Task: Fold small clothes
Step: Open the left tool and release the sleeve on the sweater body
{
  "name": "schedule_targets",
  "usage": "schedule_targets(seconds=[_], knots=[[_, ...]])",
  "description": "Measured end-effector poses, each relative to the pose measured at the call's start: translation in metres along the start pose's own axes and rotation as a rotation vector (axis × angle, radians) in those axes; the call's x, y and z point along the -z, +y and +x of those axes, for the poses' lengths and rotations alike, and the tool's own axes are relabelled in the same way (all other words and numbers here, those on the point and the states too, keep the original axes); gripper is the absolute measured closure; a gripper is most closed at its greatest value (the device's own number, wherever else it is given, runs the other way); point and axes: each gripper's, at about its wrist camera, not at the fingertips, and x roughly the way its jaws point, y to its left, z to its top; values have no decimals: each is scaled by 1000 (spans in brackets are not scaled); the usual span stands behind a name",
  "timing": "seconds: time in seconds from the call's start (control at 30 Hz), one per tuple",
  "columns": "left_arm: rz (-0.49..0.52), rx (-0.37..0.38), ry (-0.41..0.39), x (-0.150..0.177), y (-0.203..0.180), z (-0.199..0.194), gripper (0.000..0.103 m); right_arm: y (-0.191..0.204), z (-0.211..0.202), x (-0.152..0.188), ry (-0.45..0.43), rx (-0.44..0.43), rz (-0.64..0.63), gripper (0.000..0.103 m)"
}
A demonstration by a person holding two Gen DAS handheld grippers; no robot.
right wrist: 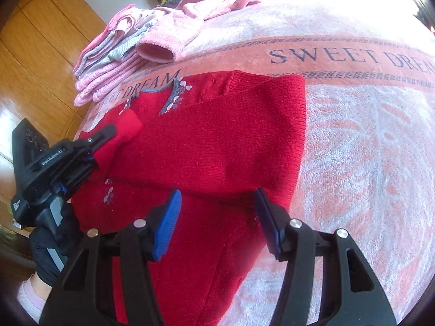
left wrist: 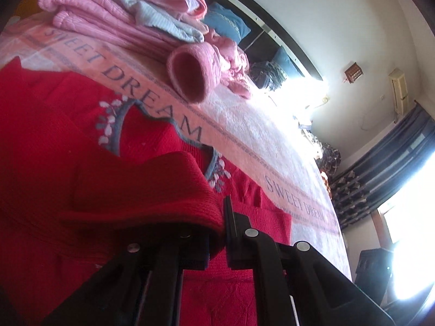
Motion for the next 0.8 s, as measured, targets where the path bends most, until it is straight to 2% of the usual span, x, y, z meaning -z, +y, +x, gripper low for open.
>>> schedule_targets(seconds=[0.03,0.1,0.13,0.2,0.3,0.37,0.43,0.57,0.67,0.8], knots=[[0,0,40,5,1,8,91,1,0,0,0,1,-2,47],[19,19,104,15,2,15,77,1,1,-1,-1,1,1,47],[42,42,126,20,1,14,76,1,1,-2,-1,1,4,47],[78,113,155,23,-4,4,61,3,1,-4,-7,2,7,47],[89,313,230,23,-6,-18,57,7,1,-9,-16,-5,14,45],[83,394,263,20,-4,-34,56,11,2,-13,-19,-19,22,45],[70,443,269,16,5,-50,55,16,4,-16,-18,-50,37,45],[73,409,264,3,30,-73,51,33,10,-21,-12,-87,39,45],[57,335,252,1,53,-79,45,46,19,-23,8,-115,42,45],[5,248,214,-4,82,-84,45,66,33,-18,56,-177,39,45]])
